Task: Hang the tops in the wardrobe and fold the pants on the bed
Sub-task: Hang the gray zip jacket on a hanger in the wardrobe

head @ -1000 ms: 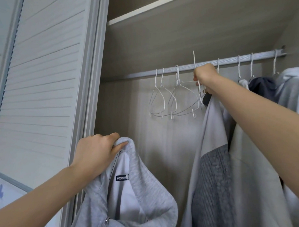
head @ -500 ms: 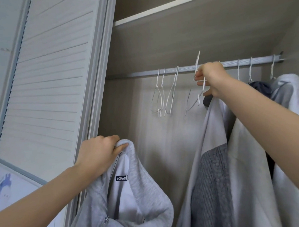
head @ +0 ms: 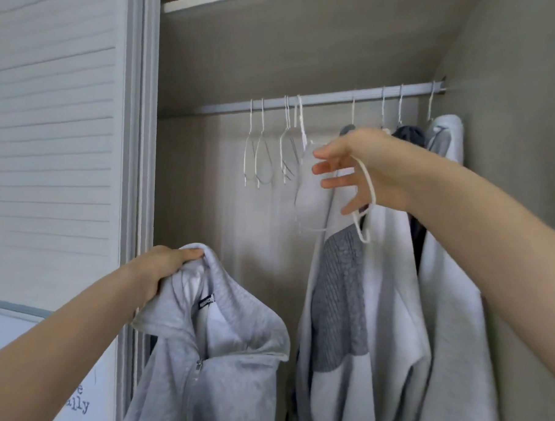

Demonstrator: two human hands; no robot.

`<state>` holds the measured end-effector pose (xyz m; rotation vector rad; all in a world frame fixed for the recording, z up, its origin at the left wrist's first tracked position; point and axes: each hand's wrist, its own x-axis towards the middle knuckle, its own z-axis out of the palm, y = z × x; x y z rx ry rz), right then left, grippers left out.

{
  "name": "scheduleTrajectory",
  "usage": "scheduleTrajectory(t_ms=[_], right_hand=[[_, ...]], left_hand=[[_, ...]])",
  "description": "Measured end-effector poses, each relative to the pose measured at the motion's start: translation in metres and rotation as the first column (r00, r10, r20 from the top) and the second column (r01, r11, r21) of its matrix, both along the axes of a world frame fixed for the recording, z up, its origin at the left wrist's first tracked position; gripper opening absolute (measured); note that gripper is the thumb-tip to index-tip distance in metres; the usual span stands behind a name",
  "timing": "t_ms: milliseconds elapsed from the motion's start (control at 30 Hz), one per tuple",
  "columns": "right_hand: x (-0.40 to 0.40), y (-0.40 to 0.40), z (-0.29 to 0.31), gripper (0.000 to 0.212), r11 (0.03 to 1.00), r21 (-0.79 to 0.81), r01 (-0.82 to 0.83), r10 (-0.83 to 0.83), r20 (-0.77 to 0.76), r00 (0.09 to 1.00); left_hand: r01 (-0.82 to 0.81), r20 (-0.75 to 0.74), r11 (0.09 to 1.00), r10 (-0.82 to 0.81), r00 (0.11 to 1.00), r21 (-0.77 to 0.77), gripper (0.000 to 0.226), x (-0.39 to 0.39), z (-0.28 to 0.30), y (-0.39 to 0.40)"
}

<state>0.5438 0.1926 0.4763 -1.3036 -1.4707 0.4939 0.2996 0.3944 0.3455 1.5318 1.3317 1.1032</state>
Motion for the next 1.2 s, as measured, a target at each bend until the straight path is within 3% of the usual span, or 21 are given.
scheduleTrajectory(t_ms=[100, 200, 267, 367, 567, 667, 833, 1033, 1100, 1200], right_hand=[[-0.002, -0.025, -0.017, 0.01, 0.996, -0.073, -0.054, 0.054, 0.002, 0.999], [0.0, -0.049, -0.043, 0.021, 0.96, -0.208, -0.185, 0.163, -0.119, 0.979], [0.004, -0.063, -0.059, 0.032, 0.883, -0.297, -0.364, 0.3, -0.239, 0.923], [0.011, -0.085, -0.083, 0.036, 0.704, -0.334, -0.627, 0.496, -0.4, 0.771], [0.032, -0.117, -0.101, 0.032, 0.496, -0.33, -0.803, 0.607, -0.529, 0.593], [0.041, -0.124, -0.103, 0.033, 0.418, -0.334, -0.845, 0.618, -0.577, 0.534], [0.035, -0.107, -0.123, 0.032, 0.525, -0.437, -0.73, 0.582, -0.442, 0.683], [0.022, -0.081, -0.169, 0.028, 0.654, -0.438, -0.617, 0.525, -0.325, 0.787], [0.013, -0.073, -0.189, 0.022, 0.736, -0.35, -0.579, 0.509, -0.278, 0.815], [0.014, -0.07, -0.195, 0.021, 0.818, -0.089, -0.568, 0.516, -0.324, 0.793]], left_hand=[[0.02, 0.032, 0.998, -0.018, 0.999, -0.066, 0.043, 0.001, -0.008, -0.001], [0.012, 0.03, 0.996, -0.009, 0.999, -0.088, 0.048, 0.001, -0.022, -0.003], [-0.008, 0.025, 0.998, 0.009, 1.0, -0.064, 0.052, 0.0, -0.031, -0.002], [-0.018, 0.004, 0.999, 0.018, 1.0, -0.028, 0.056, 0.001, -0.048, -0.006], [-0.028, -0.104, 0.999, 0.031, 0.994, 0.028, 0.057, -0.006, -0.07, -0.01], [0.017, -0.113, 0.998, -0.01, 0.993, 0.055, 0.045, -0.009, -0.072, -0.017], [0.151, -0.143, 0.973, -0.126, 0.982, 0.173, 0.035, 0.005, -0.062, -0.039], [0.326, -0.134, 0.905, -0.3, 0.945, 0.273, 0.058, 0.036, -0.026, -0.082], [0.322, 0.001, 0.912, -0.333, 0.943, 0.253, 0.047, 0.045, -0.012, -0.095], [0.448, 0.191, 0.881, -0.471, 0.861, 0.151, 0.03, 0.048, 0.013, -0.116]])
